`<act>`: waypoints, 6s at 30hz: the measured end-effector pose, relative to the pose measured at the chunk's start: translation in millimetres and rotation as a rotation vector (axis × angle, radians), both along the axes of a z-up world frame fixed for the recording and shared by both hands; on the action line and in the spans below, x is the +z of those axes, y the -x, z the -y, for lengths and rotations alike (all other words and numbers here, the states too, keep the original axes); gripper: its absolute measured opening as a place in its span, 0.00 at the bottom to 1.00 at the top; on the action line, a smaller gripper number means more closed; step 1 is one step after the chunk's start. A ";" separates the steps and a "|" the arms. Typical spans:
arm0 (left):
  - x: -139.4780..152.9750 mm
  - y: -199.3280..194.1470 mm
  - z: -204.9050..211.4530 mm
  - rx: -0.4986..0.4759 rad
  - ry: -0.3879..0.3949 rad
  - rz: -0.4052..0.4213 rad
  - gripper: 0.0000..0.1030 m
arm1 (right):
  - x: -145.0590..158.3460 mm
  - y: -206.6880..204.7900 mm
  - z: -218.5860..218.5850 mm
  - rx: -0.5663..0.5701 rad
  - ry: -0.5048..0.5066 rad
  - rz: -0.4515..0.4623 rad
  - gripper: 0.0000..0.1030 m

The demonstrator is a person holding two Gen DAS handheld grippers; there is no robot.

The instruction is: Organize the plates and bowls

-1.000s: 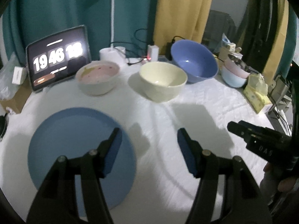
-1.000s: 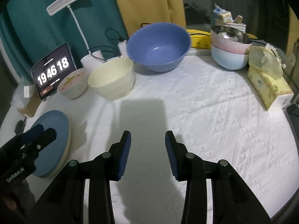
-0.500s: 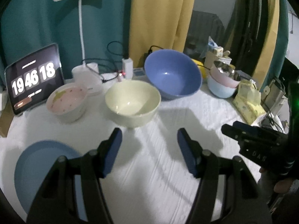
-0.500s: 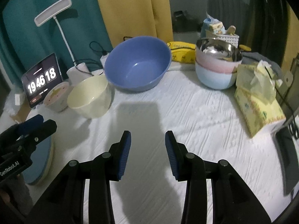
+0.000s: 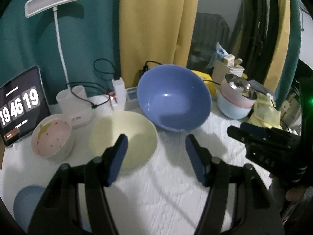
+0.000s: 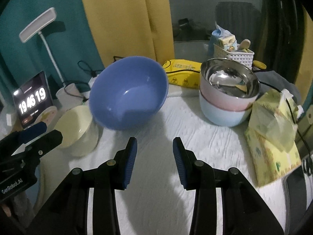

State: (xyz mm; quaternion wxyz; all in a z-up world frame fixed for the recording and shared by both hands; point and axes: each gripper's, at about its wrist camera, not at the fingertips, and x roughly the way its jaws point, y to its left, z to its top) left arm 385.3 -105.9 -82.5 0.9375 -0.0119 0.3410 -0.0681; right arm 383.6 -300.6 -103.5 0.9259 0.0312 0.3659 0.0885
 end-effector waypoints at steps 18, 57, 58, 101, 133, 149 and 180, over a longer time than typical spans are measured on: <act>-26.4 -71.4 6.2 0.037 -0.006 -0.010 0.61 | -43.8 -79.8 -6.1 -0.027 -0.042 -0.055 0.45; -17.2 -56.4 39.7 0.005 -0.084 0.008 0.27 | -8.9 -26.1 11.7 -0.035 -0.087 0.017 0.18; -14.5 -52.4 38.9 0.003 -0.081 0.013 0.27 | -8.8 -22.9 8.5 -0.036 -0.086 0.024 0.18; -22.8 131.9 5.7 0.004 -0.013 -0.020 0.27 | -13.3 158.1 -29.2 0.012 -0.101 -0.030 0.18; -55.2 157.5 -25.3 -0.002 0.060 -0.235 0.32 | -14.7 173.7 -59.3 0.073 -0.069 -0.191 0.26; -25.3 165.1 -48.7 0.042 0.070 -0.148 0.46 | 8.5 170.6 -51.2 0.029 -0.033 -0.112 0.31; 14.5 84.7 -78.3 0.107 0.072 -0.068 0.46 | 38.8 76.2 -93.0 0.152 0.008 -0.067 0.31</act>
